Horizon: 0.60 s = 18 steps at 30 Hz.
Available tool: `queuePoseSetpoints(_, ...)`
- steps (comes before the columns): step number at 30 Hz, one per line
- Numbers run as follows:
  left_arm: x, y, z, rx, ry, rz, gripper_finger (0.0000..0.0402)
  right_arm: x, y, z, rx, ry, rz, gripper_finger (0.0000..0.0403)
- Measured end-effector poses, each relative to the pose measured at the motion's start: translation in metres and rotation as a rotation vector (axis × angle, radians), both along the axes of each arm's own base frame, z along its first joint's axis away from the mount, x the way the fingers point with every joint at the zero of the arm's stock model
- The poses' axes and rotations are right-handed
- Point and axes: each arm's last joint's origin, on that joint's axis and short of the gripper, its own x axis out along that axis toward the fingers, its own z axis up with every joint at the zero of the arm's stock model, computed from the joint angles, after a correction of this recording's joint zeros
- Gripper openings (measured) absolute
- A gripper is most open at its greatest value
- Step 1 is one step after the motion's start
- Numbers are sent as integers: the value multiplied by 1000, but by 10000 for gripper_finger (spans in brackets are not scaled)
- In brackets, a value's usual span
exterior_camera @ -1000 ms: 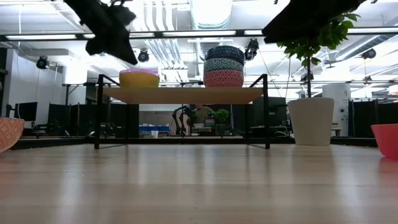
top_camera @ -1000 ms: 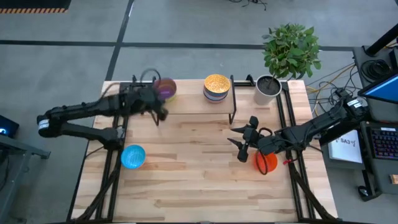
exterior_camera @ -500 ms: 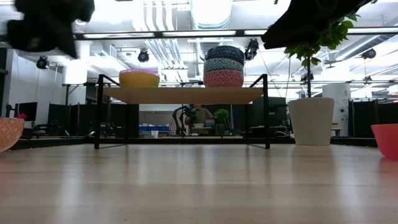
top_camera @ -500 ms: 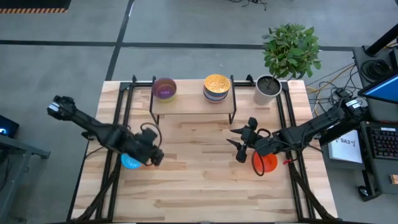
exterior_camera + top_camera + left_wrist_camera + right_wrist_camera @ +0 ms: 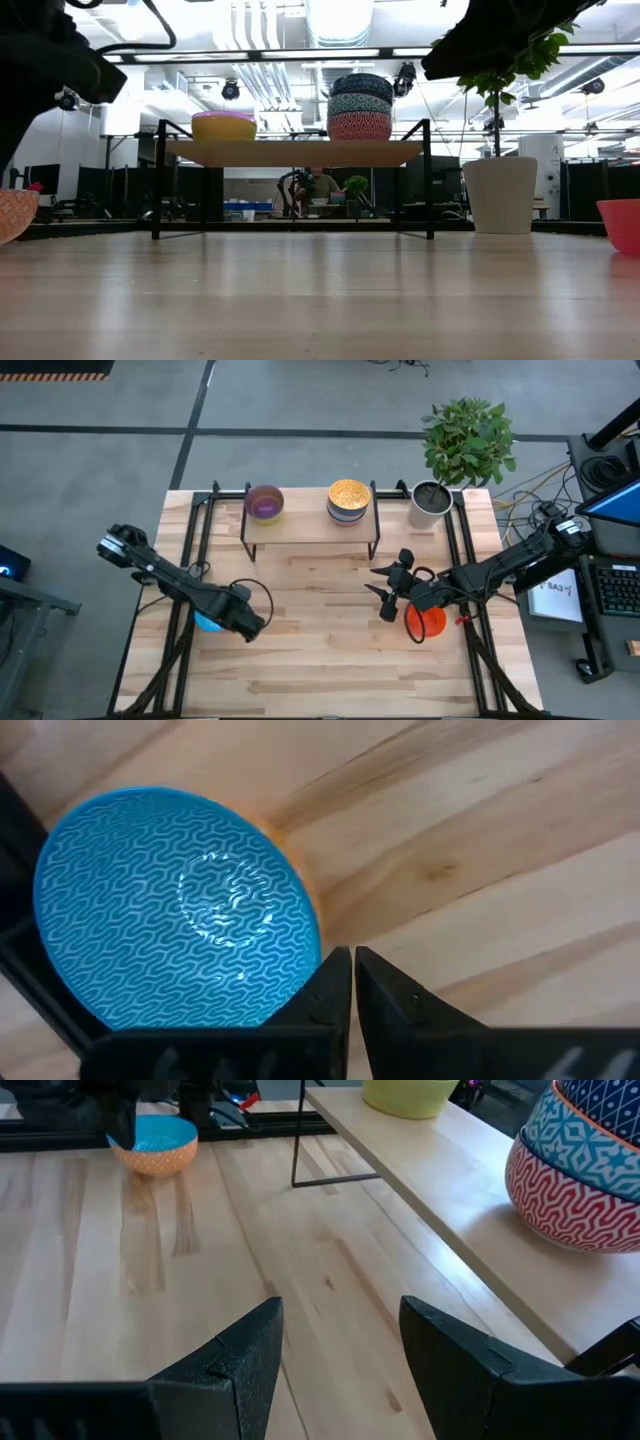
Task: Place and stack bowls onto a shelf
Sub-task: Stack the yellow bowl on the top of the blue bowl on the shelf
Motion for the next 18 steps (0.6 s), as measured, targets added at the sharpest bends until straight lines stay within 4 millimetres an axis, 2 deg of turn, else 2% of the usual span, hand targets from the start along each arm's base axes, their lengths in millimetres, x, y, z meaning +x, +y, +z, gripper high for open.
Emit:
queuePoseSetpoints(5,1,-2,-6,1,52,2,31,0,0,-1,-5,10,1,192)
queuePoseSetpoints(14,-1,-4,-6,3,53,-5,145,-1,0,-2,4,8,-4,192)
queuePoseSetpoints(18,-1,-4,-14,34,52,-13,176,-1,0,-2,3,9,-4,192)
